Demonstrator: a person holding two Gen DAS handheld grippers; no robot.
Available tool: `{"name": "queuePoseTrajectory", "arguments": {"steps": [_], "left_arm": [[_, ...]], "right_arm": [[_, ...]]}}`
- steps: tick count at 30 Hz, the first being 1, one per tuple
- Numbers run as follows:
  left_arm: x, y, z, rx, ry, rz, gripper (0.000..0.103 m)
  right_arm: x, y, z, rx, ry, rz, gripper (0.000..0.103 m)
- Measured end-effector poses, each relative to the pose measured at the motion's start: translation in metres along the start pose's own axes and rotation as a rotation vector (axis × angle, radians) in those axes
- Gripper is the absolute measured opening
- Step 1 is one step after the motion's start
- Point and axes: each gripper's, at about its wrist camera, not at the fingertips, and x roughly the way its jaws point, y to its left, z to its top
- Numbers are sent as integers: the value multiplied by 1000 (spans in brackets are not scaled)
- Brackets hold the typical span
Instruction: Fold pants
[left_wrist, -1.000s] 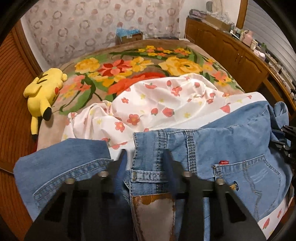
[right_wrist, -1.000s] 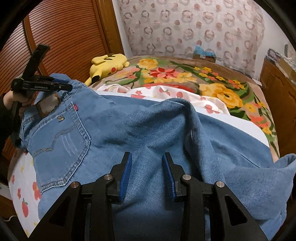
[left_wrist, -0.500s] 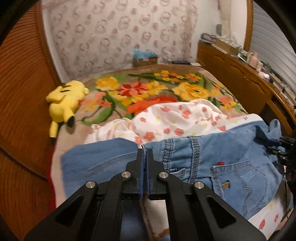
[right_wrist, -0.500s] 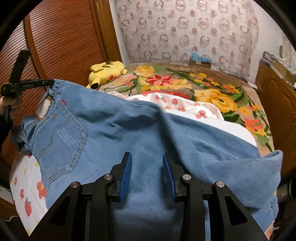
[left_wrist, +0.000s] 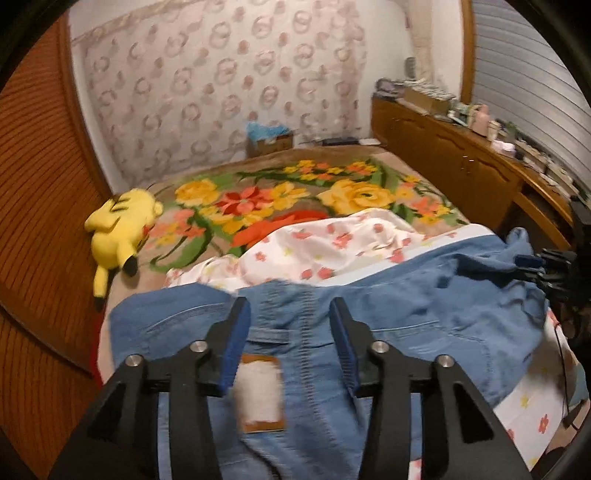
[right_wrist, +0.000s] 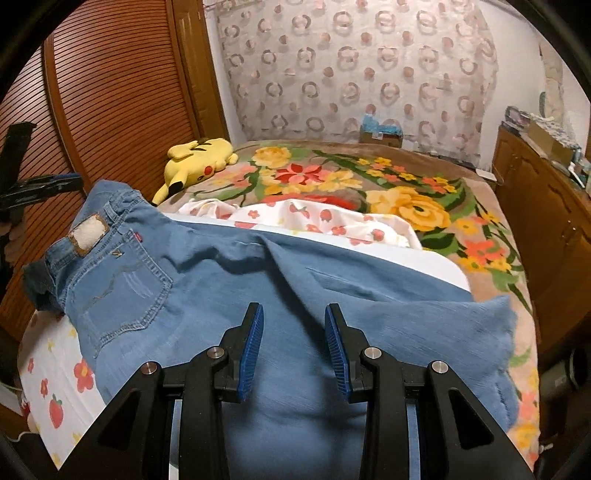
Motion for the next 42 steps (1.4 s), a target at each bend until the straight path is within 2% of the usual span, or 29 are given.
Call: {"name": "queuePoseTrajectory", "arguments": {"steps": [1, 2, 4, 13, 19, 26, 32, 34, 36, 37, 42], "left_arm": [[-1, -6, 0, 9, -4, -13, 53], [0, -14, 0, 16, -12, -32, 64], [1, -28, -1, 17, -26, -70, 77], [25, -95, -8, 63, -26, -174, 78], [32, -122, -18, 90, -2, -190, 78], [36, -129, -30, 95, 25, -198, 78], [43, -128, -37, 86, 46, -188, 78], [42, -127, -39, 83, 47, -180, 78], [40, -126, -41, 83, 46, -172, 78], [40, -125, -42, 81, 45, -169, 78], [38, -118, -44, 62, 43, -153, 78]], "right_arm": [[-3, -2, -1, 4, -4, -5, 36], [-5, -3, -3, 10, -7, -11, 36], [-10, -5, -5, 21, -11, -26, 36], [-25, -22, -17, 53, 15, -133, 42], [-28, -27, -18, 74, 40, -194, 44], [-22, -21, -15, 93, 85, -208, 50], [-8, -12, -6, 57, 130, -247, 50], [-7, -9, 3, 18, 138, -248, 45], [-8, -8, 11, -11, 145, -247, 11], [-9, -8, 15, -25, 143, -236, 6], [-22, -16, 43, -37, 83, -256, 5]]}}
